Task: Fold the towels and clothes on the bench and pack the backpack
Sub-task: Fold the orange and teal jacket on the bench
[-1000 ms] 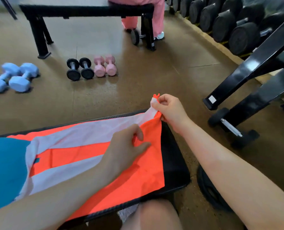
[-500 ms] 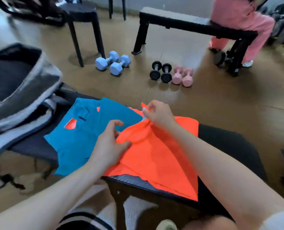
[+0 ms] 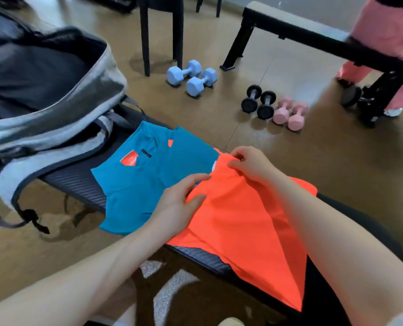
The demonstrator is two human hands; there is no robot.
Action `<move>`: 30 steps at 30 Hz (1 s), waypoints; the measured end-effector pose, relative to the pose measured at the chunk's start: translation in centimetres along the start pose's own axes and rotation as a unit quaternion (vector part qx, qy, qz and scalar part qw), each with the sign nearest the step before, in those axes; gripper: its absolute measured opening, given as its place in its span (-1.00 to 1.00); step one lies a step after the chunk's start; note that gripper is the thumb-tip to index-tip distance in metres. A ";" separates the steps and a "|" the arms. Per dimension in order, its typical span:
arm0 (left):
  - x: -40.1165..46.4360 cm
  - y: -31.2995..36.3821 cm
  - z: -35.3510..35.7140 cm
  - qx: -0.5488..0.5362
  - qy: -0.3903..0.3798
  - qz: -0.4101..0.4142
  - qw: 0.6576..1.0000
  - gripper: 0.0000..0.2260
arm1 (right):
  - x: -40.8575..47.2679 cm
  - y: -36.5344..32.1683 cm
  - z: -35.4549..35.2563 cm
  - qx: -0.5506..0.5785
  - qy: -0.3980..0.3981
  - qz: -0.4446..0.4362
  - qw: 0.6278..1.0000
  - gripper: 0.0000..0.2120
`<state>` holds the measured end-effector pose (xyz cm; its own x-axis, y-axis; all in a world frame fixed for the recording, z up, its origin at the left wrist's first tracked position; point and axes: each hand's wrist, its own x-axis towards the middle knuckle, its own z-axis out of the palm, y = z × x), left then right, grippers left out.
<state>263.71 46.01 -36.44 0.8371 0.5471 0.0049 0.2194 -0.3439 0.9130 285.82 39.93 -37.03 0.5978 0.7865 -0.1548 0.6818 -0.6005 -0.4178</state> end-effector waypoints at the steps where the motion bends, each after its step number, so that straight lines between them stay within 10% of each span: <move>1: -0.1 0.1 -0.2 -0.015 -0.008 0.008 1.000 -0.69 | 0.0 -0.1 -0.3 0.006 0.008 -0.002 1.000 -0.90; 7: -0.9 1.3 -2.9 -0.110 -0.021 0.010 0.994 -0.69 | -0.5 -2.7 -3.4 0.179 0.128 -0.053 0.974 -0.83; 18: -3.0 -4.2 -15.2 -0.128 0.102 -0.066 0.984 -0.65 | 5.0 -16.8 1.4 0.290 0.055 -0.112 0.949 -0.93; 24: -1.9 -8.4 -16.0 0.080 0.026 -0.113 0.990 -0.62 | 8.3 -16.1 7.0 0.096 0.050 -0.045 0.993 -0.84; 30: -1.7 -8.6 -16.8 0.029 0.010 -0.044 0.999 -0.57 | 8.4 -16.5 5.7 0.031 0.197 -0.114 0.973 -0.76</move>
<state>252.00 60.86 -37.48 0.8037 0.5915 -0.0653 0.3202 -0.3372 0.8853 277.19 57.25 -36.51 0.5574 0.7747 0.2987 0.7965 -0.3975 -0.4555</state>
